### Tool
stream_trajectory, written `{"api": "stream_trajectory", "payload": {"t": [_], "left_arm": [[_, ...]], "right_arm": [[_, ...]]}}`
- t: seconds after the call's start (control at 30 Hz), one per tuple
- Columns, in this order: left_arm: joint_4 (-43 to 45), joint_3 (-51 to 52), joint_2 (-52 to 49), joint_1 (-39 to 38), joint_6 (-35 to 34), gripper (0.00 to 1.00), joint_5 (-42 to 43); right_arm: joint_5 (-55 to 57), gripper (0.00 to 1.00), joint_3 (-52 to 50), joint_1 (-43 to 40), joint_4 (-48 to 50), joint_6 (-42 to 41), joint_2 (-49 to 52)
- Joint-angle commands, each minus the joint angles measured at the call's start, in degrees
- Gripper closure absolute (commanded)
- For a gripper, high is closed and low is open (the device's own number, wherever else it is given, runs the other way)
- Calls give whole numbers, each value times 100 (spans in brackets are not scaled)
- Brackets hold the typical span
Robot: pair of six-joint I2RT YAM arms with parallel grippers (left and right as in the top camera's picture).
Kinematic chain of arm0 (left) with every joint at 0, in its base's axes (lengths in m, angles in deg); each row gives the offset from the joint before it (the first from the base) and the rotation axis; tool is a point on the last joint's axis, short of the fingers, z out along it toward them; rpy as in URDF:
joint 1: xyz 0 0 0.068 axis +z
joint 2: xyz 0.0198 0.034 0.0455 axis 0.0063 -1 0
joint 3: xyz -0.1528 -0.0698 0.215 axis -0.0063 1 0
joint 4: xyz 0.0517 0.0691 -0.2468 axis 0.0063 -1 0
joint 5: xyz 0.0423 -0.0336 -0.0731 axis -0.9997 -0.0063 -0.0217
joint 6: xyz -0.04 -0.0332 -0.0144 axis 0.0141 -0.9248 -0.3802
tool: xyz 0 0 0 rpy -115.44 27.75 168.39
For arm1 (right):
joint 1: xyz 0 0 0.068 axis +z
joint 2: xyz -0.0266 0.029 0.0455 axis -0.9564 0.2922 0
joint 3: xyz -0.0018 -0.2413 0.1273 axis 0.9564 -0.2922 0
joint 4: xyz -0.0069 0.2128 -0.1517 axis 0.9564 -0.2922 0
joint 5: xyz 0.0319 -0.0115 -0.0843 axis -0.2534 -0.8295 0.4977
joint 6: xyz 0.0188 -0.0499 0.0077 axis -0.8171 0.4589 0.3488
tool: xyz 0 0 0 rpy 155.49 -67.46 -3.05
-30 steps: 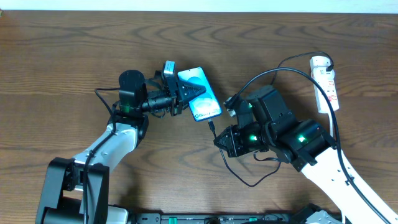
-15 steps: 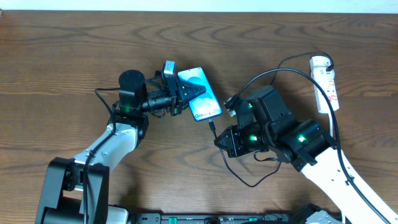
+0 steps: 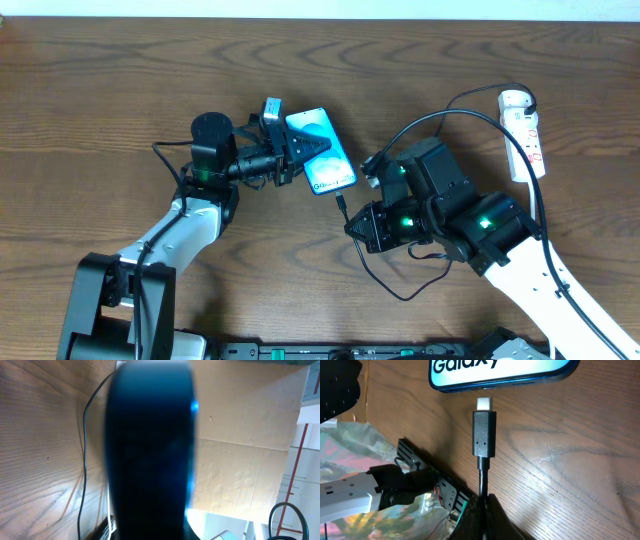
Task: Plug charger to phone and switch on socket
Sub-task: 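Align the USB-C plug under the phone's bottom port with right gripper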
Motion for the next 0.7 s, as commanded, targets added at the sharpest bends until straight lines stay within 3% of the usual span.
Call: {"api": "stream_trajectory", "payload": {"t": [0.0,0.67], "left_arm": [[63,-149,-2,-13,118,93,103],[63,-149,0,-13,116,92,208]], "right_arm": [[2,99,13,44,-4,-59,28],[146,99,11,46,-4,-57,39]]}}
